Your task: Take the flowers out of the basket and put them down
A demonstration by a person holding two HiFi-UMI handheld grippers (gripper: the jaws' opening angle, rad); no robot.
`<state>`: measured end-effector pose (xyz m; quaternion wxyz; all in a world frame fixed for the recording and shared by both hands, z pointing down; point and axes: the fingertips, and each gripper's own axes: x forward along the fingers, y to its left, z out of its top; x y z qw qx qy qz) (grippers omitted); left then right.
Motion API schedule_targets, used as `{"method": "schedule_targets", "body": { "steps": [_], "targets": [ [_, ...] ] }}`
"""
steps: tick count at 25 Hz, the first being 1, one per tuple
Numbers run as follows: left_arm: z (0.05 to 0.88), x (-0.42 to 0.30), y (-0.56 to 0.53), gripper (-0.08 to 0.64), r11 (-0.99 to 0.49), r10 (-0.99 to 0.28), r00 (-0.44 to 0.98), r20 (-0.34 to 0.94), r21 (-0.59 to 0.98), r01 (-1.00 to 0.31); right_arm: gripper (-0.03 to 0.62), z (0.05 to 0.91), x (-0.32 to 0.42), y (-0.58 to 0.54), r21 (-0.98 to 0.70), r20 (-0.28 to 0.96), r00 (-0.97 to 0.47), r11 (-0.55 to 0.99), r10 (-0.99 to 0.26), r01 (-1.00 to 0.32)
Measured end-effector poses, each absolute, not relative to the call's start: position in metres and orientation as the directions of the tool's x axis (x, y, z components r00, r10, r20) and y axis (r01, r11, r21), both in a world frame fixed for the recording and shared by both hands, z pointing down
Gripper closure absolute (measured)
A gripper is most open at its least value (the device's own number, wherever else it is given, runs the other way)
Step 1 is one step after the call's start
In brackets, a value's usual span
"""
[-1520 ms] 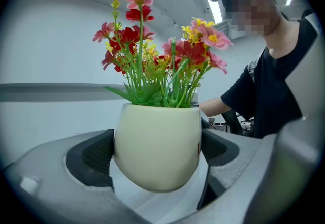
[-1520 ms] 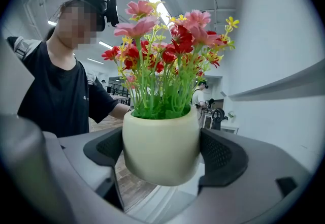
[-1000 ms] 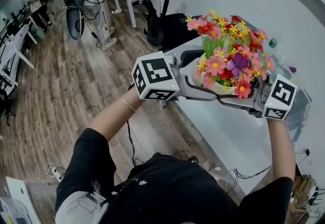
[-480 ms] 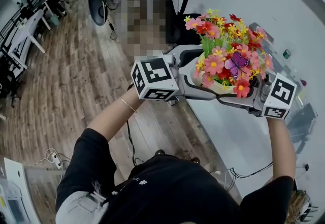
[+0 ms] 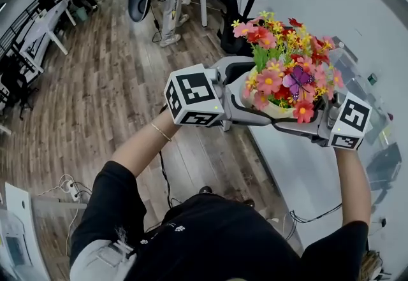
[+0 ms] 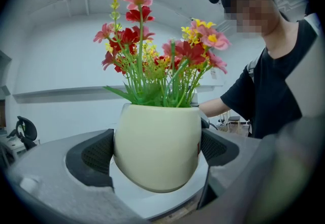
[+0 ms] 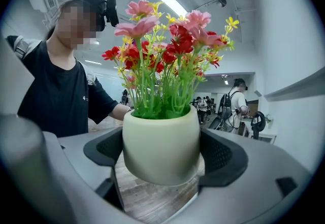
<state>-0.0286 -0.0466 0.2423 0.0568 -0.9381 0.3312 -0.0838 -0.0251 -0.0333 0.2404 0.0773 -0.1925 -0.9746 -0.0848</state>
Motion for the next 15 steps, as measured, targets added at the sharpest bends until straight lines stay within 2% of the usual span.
{"method": "schedule_targets", "body": {
  "steps": [15],
  "targets": [
    [0.247,-0.114,0.003,0.040,-0.749,-0.660,0.742,0.114,-0.161,-0.642,0.133,0.245,-0.109,0.015,0.130,0.149,-0.903,0.897,0.404,0.423]
  ]
}}
